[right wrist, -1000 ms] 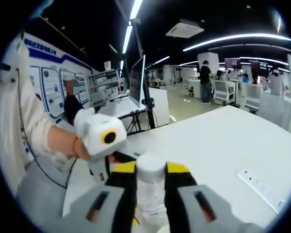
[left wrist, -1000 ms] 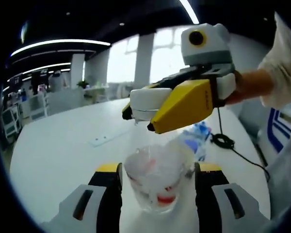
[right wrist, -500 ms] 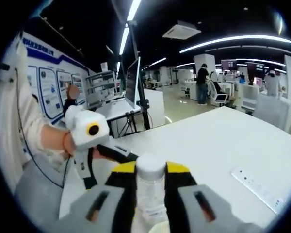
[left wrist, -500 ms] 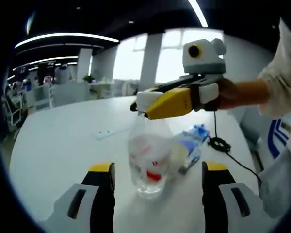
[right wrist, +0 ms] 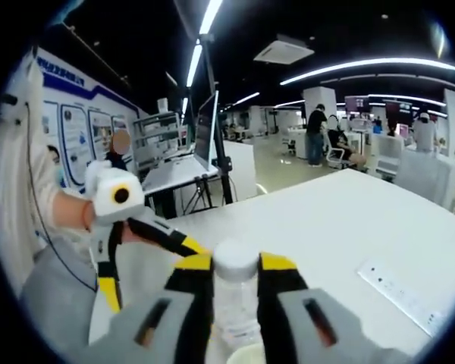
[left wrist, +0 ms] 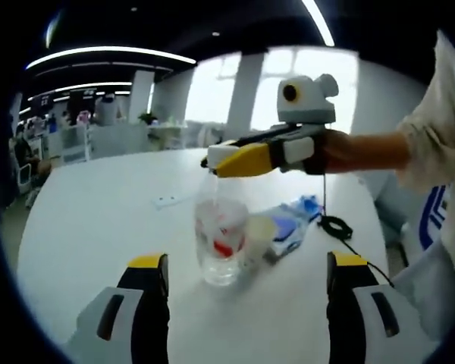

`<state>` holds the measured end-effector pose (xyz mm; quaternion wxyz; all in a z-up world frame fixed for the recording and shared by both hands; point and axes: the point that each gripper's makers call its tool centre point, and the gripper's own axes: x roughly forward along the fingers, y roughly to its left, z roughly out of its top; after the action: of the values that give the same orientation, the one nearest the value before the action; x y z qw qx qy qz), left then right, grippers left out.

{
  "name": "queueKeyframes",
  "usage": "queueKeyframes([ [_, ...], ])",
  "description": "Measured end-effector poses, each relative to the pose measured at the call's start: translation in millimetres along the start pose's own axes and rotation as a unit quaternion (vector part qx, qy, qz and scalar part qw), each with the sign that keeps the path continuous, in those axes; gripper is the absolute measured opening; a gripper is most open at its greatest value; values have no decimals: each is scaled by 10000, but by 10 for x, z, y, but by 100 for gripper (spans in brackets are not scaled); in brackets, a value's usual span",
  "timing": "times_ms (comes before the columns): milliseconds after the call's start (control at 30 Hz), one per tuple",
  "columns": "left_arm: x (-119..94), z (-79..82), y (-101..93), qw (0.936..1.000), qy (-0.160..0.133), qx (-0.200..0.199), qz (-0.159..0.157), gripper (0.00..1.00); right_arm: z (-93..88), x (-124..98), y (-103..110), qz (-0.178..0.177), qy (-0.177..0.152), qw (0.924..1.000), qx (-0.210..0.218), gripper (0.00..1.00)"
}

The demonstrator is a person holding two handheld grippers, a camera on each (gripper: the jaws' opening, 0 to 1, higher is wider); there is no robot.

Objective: Arrange the tabletop items into an orderly group along one side of the table until the central work area is clear of visible clutter.

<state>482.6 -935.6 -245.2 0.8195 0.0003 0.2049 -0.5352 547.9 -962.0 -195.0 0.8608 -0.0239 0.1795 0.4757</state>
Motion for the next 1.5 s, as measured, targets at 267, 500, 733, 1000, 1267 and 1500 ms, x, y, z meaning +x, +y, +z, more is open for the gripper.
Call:
queueKeyframes([
  [267, -216, -84, -202, 9999, 86, -67, 14, 81, -23, -10, 6, 19, -54, 10000, 15, 16],
  [500, -334, -192, -301, 9996, 190, -189, 27, 81, -58, 8, 21, 66, -84, 9999, -4, 16],
  [733, -428, -174, -303, 9994, 163, -256, 140, 80, -93, 5, 30, 110, -59, 9999, -40, 16],
  [1000, -475, -188, -301, 9993, 166, -284, 194, 79, -108, 7, 34, 118, -88, 9999, -28, 16],
  [1267, -496, -177, -292, 9993, 165, -256, 222, 78, -120, 36, 84, 200, -102, 9997, -134, 17],
  [1500, -540, -198, -302, 9992, 184, -265, 243, 77, -152, 46, 114, 250, -62, 9993, -277, 17],
])
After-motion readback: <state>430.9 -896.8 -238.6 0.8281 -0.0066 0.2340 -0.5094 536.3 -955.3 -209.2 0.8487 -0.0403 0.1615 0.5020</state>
